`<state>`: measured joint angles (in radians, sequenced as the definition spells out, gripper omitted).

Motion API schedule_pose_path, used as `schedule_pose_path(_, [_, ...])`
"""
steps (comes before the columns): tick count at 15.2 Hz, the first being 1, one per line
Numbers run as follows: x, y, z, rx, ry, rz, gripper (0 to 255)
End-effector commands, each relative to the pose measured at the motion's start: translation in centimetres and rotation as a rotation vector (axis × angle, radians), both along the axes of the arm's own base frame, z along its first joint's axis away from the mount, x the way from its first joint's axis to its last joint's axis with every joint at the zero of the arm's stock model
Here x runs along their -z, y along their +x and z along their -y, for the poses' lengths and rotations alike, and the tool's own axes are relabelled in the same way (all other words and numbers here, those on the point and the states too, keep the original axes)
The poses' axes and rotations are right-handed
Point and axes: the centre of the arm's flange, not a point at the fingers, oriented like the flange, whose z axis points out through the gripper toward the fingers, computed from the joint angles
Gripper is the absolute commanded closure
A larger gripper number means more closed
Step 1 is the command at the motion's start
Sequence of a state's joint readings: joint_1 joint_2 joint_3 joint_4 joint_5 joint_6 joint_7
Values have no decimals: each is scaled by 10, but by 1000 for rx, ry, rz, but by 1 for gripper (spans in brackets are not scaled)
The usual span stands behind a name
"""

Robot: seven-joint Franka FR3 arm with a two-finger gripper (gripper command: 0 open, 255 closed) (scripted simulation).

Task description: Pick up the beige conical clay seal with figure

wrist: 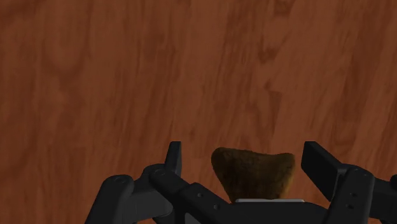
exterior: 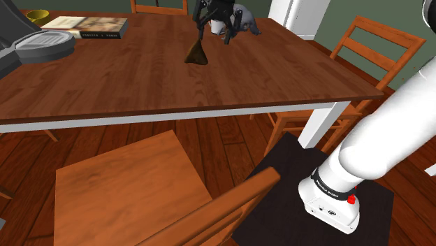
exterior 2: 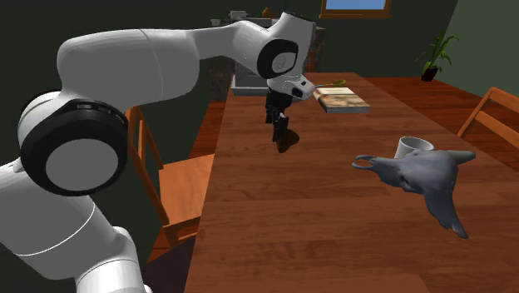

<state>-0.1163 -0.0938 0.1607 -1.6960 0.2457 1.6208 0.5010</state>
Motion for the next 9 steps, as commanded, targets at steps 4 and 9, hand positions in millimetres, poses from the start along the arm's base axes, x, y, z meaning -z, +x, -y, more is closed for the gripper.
schedule_pose_path(4, [8, 67, 12, 183, 92, -33, 0])
schedule_pose_path(9, [30, 75, 15, 206, 104, -37, 0])
